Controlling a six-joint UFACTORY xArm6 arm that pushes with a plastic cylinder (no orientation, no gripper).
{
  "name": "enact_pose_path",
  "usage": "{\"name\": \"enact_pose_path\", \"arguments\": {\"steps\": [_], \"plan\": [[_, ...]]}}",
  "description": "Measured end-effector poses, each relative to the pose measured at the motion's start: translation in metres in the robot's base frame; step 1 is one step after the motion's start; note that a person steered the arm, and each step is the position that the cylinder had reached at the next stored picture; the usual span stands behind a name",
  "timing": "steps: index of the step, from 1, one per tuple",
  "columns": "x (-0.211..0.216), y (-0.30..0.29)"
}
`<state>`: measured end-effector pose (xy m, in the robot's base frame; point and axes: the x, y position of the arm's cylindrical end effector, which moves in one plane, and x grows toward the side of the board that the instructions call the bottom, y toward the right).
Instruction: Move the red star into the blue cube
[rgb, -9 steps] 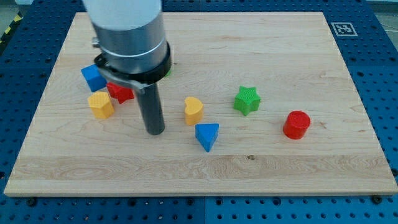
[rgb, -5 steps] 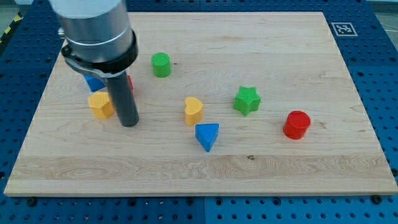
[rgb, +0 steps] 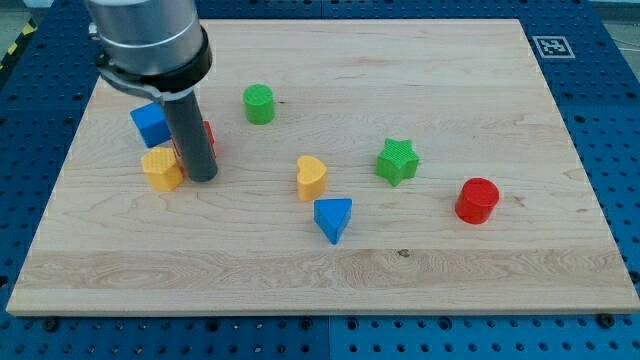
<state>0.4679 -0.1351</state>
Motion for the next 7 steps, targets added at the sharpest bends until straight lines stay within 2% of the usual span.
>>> {"name": "enact_pose_path", "arguments": {"steps": [3,4,7], "plan": [[-0.055,0.014],[-0.06,0.004],[-0.06,-0.094]]}}
